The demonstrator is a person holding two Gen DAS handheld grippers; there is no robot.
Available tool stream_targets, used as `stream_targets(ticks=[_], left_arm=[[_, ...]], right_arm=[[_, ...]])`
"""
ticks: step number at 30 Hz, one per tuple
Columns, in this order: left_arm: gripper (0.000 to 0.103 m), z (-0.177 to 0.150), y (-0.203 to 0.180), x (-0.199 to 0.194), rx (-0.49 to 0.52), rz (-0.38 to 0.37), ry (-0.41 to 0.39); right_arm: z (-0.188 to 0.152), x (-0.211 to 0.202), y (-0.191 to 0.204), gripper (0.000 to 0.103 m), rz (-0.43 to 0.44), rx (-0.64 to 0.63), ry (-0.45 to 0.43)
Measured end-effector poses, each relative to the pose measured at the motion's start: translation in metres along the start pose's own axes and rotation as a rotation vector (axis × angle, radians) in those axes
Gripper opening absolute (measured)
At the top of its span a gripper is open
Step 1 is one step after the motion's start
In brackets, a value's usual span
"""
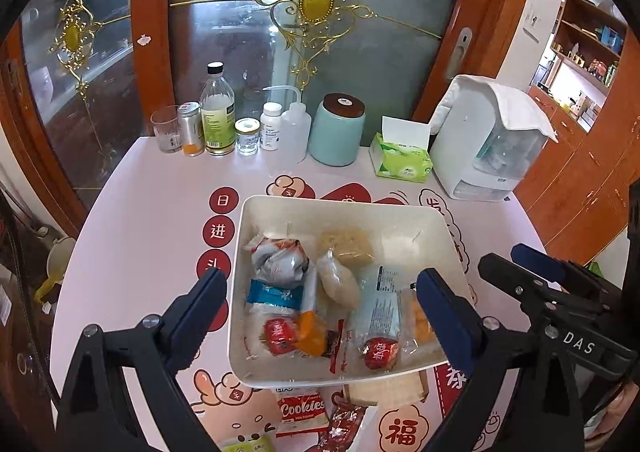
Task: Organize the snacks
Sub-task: 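Carry the oat bar and clear bag over the tray and release both, then grasp the green biscuit pack with the left tool while the right tool grasps the brown chocolate pack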
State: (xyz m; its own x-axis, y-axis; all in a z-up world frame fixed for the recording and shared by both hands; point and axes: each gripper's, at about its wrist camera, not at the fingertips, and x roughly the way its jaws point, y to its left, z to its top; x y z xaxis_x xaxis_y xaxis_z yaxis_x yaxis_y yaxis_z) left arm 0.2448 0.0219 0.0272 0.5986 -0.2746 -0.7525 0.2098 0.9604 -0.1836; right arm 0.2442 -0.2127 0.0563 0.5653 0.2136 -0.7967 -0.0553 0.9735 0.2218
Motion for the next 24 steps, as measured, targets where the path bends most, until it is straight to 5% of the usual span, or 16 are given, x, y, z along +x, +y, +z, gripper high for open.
stream_targets(ticks=[24], left_arm=[[0.095, -0.059, -0.017, -0.092, 0.184, 0.014, -0.056]], right_arm=[[-0.066, -0.076, 0.011, 0.067, -0.033, 0.046, -0.009]])
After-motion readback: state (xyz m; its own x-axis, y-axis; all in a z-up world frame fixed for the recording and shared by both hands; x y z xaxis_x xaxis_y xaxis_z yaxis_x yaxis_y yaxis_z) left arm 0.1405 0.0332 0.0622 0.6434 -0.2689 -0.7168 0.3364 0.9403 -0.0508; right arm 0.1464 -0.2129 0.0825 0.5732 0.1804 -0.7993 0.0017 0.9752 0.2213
